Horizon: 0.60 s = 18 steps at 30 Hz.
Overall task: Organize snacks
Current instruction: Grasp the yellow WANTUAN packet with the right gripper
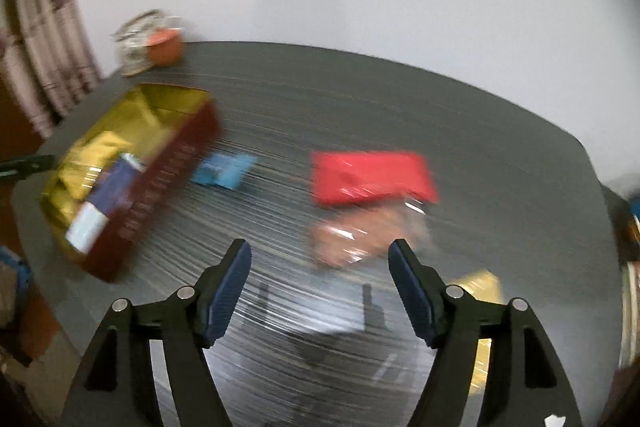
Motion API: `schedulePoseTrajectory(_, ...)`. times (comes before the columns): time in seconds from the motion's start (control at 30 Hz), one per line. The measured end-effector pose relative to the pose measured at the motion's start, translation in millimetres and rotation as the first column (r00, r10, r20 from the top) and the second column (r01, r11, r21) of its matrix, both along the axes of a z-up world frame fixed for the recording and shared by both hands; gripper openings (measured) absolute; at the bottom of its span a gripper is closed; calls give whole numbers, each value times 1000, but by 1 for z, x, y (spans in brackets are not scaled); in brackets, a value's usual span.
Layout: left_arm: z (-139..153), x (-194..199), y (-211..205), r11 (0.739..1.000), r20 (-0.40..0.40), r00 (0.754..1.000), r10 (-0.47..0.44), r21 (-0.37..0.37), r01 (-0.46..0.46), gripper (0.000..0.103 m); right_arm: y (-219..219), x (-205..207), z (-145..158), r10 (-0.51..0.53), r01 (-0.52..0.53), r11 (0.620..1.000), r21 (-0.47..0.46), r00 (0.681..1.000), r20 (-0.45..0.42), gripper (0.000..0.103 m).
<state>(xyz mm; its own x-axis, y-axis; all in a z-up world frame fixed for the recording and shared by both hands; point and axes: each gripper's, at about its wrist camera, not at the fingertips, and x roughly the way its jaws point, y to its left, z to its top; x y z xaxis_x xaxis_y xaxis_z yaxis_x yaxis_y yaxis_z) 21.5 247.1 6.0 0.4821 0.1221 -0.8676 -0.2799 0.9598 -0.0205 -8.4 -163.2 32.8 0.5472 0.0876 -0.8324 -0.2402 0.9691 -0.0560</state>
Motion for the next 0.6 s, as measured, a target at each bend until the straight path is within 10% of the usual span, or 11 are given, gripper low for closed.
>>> schedulePoseTrajectory(0.6, 6, -5, -45, 983, 27, 985, -171, 67, 169, 71, -102, -20, -45, -105, 103, 994, -36, 991, -78, 78)
